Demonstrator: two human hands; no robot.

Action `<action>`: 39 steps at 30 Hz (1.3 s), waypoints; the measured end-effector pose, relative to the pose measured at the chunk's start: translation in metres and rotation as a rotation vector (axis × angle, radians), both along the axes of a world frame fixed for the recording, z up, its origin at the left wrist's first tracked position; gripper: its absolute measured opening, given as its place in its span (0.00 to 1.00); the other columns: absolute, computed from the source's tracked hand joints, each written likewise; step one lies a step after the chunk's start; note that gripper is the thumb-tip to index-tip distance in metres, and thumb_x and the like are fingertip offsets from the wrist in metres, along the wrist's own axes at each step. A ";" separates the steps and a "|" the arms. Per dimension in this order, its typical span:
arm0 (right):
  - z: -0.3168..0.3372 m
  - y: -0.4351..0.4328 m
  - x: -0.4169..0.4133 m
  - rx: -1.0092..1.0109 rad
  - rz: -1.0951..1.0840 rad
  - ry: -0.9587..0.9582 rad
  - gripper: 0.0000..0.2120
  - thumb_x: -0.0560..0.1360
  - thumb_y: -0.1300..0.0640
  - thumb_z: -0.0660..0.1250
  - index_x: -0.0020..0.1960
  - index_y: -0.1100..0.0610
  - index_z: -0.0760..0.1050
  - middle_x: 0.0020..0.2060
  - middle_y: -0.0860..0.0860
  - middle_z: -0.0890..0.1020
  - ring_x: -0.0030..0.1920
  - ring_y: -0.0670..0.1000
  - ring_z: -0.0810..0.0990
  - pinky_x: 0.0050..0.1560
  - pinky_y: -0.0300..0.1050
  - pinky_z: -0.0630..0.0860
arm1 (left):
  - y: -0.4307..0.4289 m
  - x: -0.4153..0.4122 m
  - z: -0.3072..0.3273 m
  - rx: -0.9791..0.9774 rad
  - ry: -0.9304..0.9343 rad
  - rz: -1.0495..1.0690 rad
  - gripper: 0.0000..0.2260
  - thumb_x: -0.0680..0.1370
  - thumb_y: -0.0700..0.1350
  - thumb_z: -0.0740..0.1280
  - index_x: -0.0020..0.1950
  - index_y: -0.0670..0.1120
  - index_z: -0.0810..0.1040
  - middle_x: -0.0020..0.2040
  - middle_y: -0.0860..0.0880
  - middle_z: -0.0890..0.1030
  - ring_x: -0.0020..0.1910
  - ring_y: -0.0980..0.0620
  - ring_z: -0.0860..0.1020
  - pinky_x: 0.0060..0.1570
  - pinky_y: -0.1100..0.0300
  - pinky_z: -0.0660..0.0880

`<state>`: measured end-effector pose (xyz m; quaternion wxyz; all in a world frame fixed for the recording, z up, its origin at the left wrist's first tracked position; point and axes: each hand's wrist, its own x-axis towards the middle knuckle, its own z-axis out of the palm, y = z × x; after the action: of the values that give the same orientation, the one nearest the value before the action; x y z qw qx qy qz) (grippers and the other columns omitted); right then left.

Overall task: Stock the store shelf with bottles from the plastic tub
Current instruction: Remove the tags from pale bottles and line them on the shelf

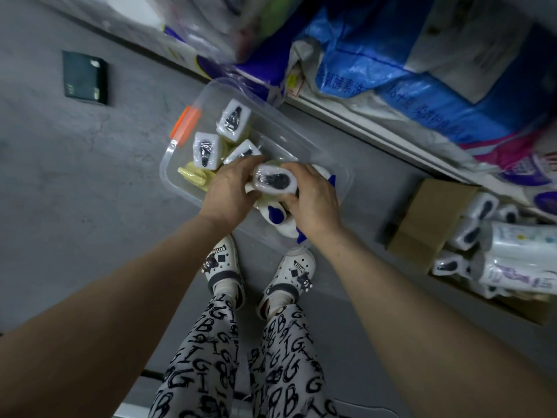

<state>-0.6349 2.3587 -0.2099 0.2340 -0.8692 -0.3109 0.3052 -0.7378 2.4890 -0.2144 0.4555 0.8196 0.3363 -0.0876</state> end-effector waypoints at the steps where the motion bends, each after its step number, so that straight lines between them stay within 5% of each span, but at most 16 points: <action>1: 0.013 0.000 0.002 -0.006 -0.006 0.019 0.22 0.71 0.67 0.73 0.64 0.57 0.77 0.58 0.53 0.81 0.58 0.53 0.80 0.59 0.46 0.75 | 0.002 0.001 0.013 -0.003 -0.015 -0.011 0.26 0.72 0.34 0.74 0.69 0.45 0.75 0.63 0.43 0.79 0.56 0.44 0.80 0.59 0.48 0.76; 6: 0.083 0.000 0.011 -0.028 -0.008 0.022 0.24 0.71 0.67 0.74 0.65 0.56 0.76 0.58 0.53 0.80 0.59 0.54 0.79 0.59 0.49 0.76 | 0.008 0.008 0.078 -0.020 -0.053 -0.037 0.27 0.71 0.36 0.76 0.69 0.45 0.75 0.55 0.50 0.79 0.49 0.53 0.77 0.53 0.63 0.72; 13: 0.179 -0.006 0.016 0.021 -0.022 0.090 0.21 0.73 0.64 0.73 0.64 0.54 0.74 0.59 0.50 0.79 0.58 0.50 0.78 0.57 0.49 0.77 | 0.012 0.009 0.158 -0.188 -0.095 -0.050 0.21 0.73 0.42 0.75 0.64 0.47 0.75 0.51 0.57 0.78 0.52 0.53 0.79 0.55 0.55 0.77; 18: 0.234 -0.018 0.013 0.145 -0.241 0.270 0.23 0.75 0.62 0.71 0.66 0.48 0.70 0.58 0.44 0.79 0.57 0.42 0.79 0.59 0.45 0.79 | 0.012 0.012 0.217 -0.257 -0.130 -0.011 0.18 0.72 0.45 0.76 0.60 0.48 0.76 0.50 0.61 0.79 0.47 0.72 0.76 0.49 0.76 0.71; 25: 0.307 -0.022 0.000 0.208 -0.439 0.390 0.21 0.80 0.47 0.66 0.72 0.46 0.67 0.61 0.42 0.79 0.58 0.41 0.79 0.50 0.28 0.75 | 0.018 0.022 0.305 -0.487 -0.199 0.100 0.16 0.74 0.39 0.74 0.61 0.47 0.77 0.49 0.56 0.83 0.43 0.67 0.81 0.36 0.70 0.75; 29: 0.349 -0.029 0.004 0.313 -0.493 0.469 0.23 0.80 0.46 0.65 0.73 0.47 0.68 0.65 0.44 0.78 0.62 0.42 0.78 0.48 0.26 0.74 | 0.012 0.027 0.350 -0.518 -0.264 0.096 0.15 0.75 0.39 0.73 0.61 0.46 0.77 0.47 0.54 0.83 0.41 0.66 0.80 0.34 0.72 0.73; 35: 0.403 -0.041 0.012 0.444 -0.594 0.486 0.25 0.74 0.39 0.69 0.69 0.45 0.73 0.64 0.44 0.80 0.63 0.46 0.79 0.64 0.50 0.76 | 0.000 0.043 0.411 -0.565 -0.321 0.058 0.15 0.72 0.49 0.75 0.57 0.49 0.80 0.46 0.53 0.85 0.47 0.52 0.84 0.47 0.56 0.80; 39: 0.444 -0.047 0.019 0.488 -0.645 0.442 0.22 0.73 0.42 0.68 0.64 0.48 0.76 0.60 0.46 0.83 0.60 0.47 0.81 0.63 0.51 0.77 | -0.008 0.055 0.451 -0.573 -0.344 -0.009 0.18 0.71 0.55 0.74 0.58 0.49 0.79 0.51 0.51 0.84 0.50 0.50 0.84 0.51 0.50 0.81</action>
<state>-0.6163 2.3121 0.2341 0.5756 -0.7550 -0.0300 0.3127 -0.6826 2.4807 0.2369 0.7172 0.6624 0.2123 -0.0411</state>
